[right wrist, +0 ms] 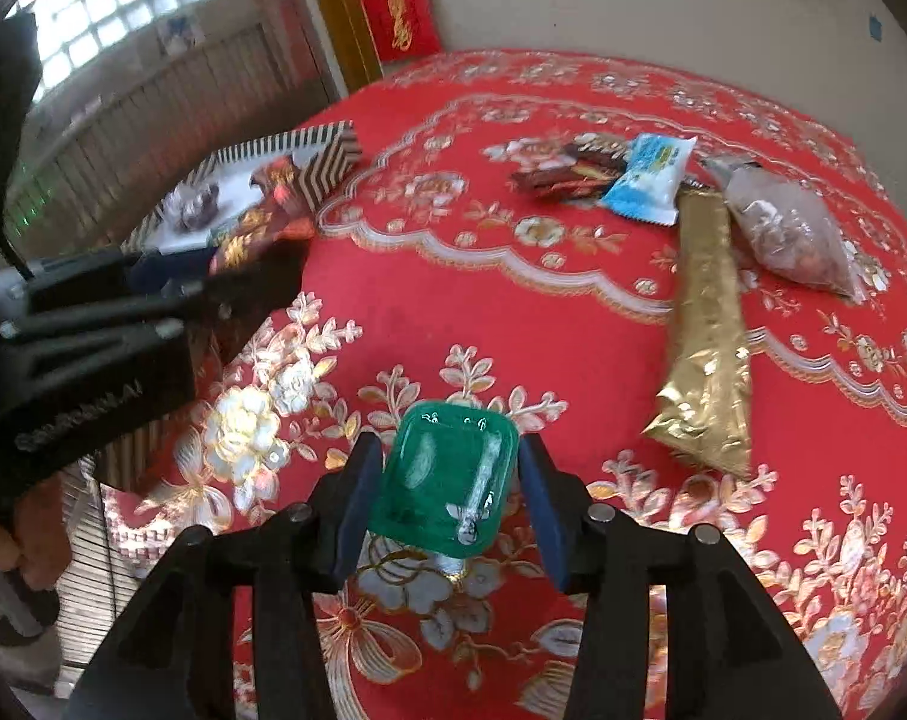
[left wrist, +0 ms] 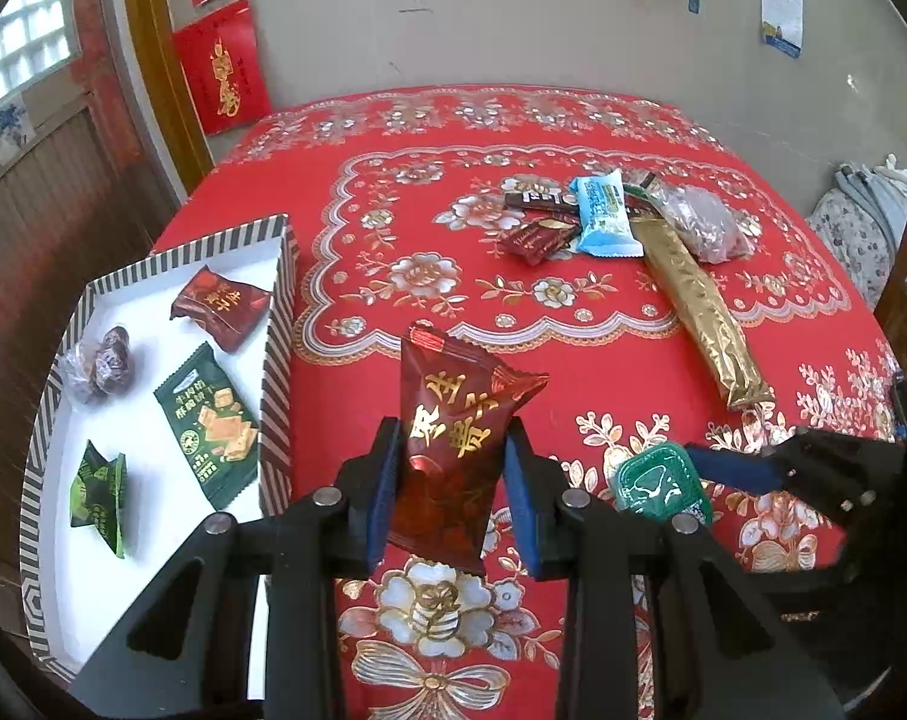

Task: Organize snacks

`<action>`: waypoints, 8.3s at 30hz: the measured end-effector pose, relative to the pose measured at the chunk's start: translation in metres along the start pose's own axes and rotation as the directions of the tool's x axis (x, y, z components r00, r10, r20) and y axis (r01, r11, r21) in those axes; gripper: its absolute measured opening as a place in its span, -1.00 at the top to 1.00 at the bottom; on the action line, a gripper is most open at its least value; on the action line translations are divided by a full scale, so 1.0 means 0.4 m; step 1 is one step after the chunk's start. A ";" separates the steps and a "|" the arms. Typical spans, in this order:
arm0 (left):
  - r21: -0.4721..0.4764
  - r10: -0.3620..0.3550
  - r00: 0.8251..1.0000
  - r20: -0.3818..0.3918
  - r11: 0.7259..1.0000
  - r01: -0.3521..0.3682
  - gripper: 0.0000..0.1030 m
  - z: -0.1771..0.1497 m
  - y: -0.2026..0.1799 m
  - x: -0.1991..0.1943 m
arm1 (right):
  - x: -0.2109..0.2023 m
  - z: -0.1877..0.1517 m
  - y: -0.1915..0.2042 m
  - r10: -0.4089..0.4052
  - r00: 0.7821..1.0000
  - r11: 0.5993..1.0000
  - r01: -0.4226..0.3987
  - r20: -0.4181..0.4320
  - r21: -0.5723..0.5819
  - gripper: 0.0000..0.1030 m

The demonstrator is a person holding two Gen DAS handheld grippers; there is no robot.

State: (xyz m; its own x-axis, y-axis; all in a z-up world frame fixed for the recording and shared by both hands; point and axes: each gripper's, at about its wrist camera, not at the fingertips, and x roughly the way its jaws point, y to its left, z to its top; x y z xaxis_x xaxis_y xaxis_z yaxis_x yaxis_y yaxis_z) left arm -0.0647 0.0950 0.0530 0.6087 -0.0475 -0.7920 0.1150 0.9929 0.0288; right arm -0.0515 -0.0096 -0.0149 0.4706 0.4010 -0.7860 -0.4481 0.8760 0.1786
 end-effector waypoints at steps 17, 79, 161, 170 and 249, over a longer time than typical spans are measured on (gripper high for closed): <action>-0.005 -0.017 1.000 -0.020 1.000 0.017 0.32 -0.010 -0.008 0.014 | -0.060 -0.009 -0.034 -0.017 0.996 1.000 0.015 0.084 0.026 0.69; -0.246 0.163 0.986 -0.031 0.955 -0.166 0.32 -0.078 0.434 -0.053 | 0.075 0.244 0.321 0.100 0.994 0.963 -0.086 0.041 -0.255 0.69; 0.195 -0.118 0.993 -0.010 0.974 0.117 -0.70 0.211 -0.131 0.129 | -0.196 0.082 -0.272 -0.181 0.948 0.973 0.135 0.263 0.185 -1.00; 0.209 -0.122 0.987 -0.104 0.968 0.141 -0.70 0.290 -0.098 0.262 | -0.082 0.114 -0.269 -0.160 0.976 0.973 0.131 0.145 0.190 -0.99; -0.035 -0.004 0.999 0.050 0.999 0.006 0.45 0.002 -0.004 -0.009 | -0.103 0.077 -0.014 0.021 0.982 0.997 -0.034 0.187 0.065 0.66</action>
State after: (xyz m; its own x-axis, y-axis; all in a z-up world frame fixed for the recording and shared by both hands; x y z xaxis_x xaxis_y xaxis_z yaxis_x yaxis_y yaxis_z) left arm -0.0666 0.0935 0.0561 0.6468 -0.0573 -0.7605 0.0910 0.9959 0.0023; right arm -0.0449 -0.0229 0.0347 0.5950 0.4624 -0.6574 -0.4131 0.8776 0.2433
